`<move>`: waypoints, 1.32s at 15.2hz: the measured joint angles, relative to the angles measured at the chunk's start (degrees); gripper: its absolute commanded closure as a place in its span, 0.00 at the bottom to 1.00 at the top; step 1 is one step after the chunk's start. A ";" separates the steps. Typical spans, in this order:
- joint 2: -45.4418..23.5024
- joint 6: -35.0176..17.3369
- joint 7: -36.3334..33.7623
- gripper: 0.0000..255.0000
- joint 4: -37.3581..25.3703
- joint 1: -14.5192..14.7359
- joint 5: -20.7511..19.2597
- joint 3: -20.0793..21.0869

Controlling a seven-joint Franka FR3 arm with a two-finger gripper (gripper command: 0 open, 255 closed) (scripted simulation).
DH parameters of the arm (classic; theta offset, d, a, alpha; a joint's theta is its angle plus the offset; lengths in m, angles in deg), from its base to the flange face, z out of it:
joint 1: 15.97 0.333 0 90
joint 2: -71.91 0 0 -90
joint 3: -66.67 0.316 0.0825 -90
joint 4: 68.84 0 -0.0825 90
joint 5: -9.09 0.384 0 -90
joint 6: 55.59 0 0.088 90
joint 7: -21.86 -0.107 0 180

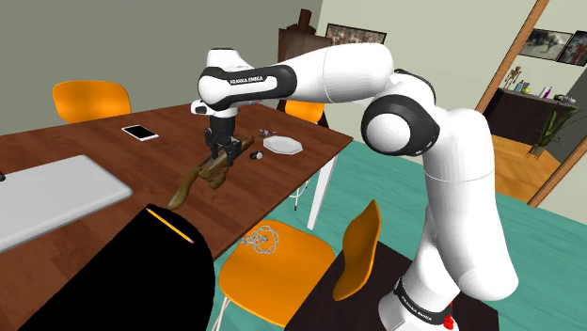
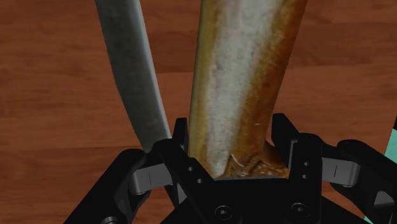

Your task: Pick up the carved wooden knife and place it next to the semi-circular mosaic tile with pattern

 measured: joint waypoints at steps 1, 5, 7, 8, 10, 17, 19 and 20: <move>-0.07 -0.70 0.04 1.00 0.64 0.06 0.06 0.03; -1.10 -3.25 0.32 1.00 2.26 0.04 0.50 0.29; -1.67 -4.28 0.53 1.00 2.78 -0.05 0.73 0.41; -1.78 -5.05 0.57 1.00 3.44 0.00 0.81 0.45; -2.25 -6.37 0.61 1.00 4.11 0.07 1.04 0.60; -2.18 -7.72 0.95 1.00 4.87 0.03 1.33 0.58; -2.41 -7.49 0.86 0.00 4.52 0.00 1.33 0.55; -2.67 -7.50 0.89 0.00 4.63 0.02 1.35 0.64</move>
